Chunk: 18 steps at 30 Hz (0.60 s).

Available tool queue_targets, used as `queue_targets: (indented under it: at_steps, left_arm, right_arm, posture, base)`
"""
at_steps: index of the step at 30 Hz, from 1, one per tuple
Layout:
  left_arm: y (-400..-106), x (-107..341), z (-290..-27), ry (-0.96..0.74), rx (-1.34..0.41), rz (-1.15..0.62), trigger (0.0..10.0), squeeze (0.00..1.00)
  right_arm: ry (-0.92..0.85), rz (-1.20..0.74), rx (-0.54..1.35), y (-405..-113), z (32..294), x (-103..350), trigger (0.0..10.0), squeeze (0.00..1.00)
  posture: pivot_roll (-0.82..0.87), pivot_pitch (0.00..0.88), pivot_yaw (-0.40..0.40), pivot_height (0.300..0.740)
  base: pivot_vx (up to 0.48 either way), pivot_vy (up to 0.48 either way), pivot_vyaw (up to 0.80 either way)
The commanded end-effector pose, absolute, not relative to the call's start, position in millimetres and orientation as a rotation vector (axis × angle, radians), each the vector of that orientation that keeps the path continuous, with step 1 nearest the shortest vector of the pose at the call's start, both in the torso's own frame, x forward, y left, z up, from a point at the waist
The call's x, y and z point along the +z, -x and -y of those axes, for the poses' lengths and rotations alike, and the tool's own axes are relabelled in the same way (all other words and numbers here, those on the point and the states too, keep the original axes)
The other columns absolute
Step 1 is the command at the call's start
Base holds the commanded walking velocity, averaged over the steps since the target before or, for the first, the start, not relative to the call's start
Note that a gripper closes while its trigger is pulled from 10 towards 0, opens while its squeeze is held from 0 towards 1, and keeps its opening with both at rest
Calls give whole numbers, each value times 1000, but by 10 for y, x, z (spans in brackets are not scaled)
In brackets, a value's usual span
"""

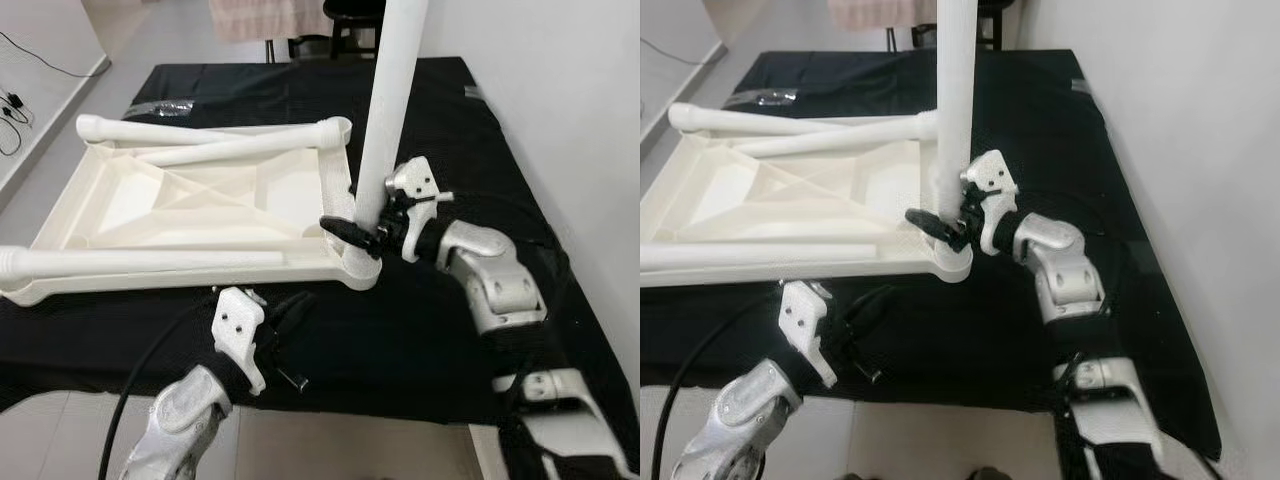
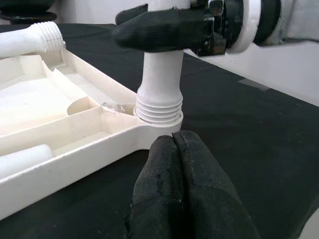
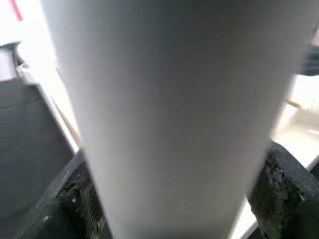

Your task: Building children table

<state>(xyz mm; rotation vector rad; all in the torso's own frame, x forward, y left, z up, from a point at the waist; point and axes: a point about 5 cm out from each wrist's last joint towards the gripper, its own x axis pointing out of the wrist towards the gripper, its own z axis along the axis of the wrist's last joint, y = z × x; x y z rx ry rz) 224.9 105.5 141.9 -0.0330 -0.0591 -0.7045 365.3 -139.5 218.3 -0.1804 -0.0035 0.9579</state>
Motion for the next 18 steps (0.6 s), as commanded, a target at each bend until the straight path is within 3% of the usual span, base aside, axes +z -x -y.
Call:
queue_targets:
  at_steps: [1,2,3,4,5,7,8,18]
  left_arm:
    - [-2227,1351,-1047,40,-698,28,10000,0]
    - [-2227,1351,-1047,40,-698,28,10000,0]
    - [-2225,1349,-1043,40,-697,28,10000,0]
    - [-2225,1349,-1043,40,-697,28,10000,0]
    - [-2222,1348,-1041,40,-696,28,10000,0]
    - [-2222,1348,-1041,40,-696,28,10000,0]
    - [-2218,1348,-1036,40,-696,28,10000,0]
    - [-2194,1343,-1028,47,-701,24,10000,0]
  right_arm:
    - [175,19,1020,-3692,1363,2205,9922,0]
    - [175,19,1020,-3692,1363,2205,9922,0]
    - [160,9,1038,-3721,1374,2219,7137,0]
    - [160,9,1038,-3721,1374,2219,7137,0]
    - [147,-7,1055,-3737,1385,2219,3569,0]
    - [147,-7,1055,-3737,1385,2219,3569,0]
    - [146,-26,1071,-3744,1411,2204,0,0]
    - [167,-44,962,-3628,1663,2012,0,0]
  posture:
    - [28,125,-25,740]
    - [28,125,-25,740]
    - [29,125,-26,740]
    - [29,125,-26,740]
    - [28,124,-25,740]
    - [28,124,-25,740]
    - [30,127,-26,740]
    - [21,133,-31,740]
  base:
    - [0,0,0]
    - [0,0,0]
    - [0,0,0]
    - [0,0,0]
    - [0,0,0]
    - [0,0,0]
    - [0,0,0]
    - [0,0,0]
